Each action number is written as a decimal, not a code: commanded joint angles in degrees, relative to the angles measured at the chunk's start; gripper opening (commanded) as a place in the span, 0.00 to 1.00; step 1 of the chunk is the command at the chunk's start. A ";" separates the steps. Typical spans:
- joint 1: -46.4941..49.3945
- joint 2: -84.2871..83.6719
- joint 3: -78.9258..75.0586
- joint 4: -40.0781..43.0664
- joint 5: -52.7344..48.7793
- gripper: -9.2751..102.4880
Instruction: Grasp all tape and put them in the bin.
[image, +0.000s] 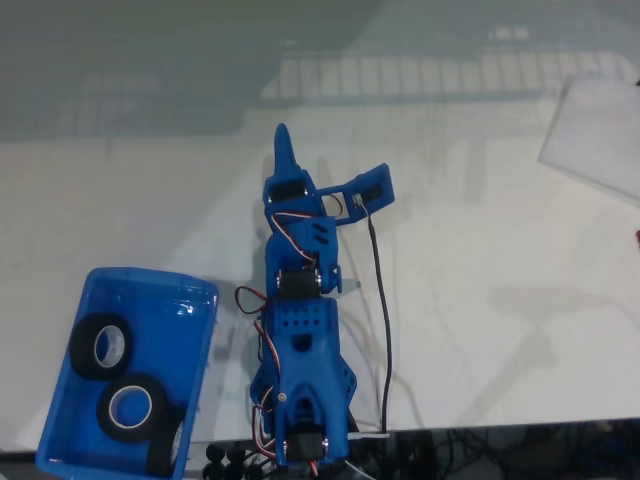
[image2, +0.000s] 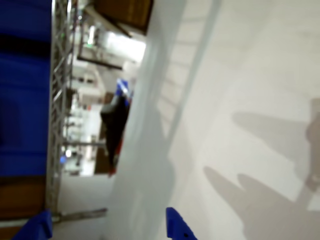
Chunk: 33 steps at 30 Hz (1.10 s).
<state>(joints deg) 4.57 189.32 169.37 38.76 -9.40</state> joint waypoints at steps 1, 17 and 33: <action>1.76 1.05 0.70 0.18 -1.41 0.36; 4.31 1.14 8.17 0.97 -3.16 0.36; 3.96 1.14 8.26 5.71 -1.76 0.08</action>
<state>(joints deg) 8.44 189.58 175.61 44.30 -11.43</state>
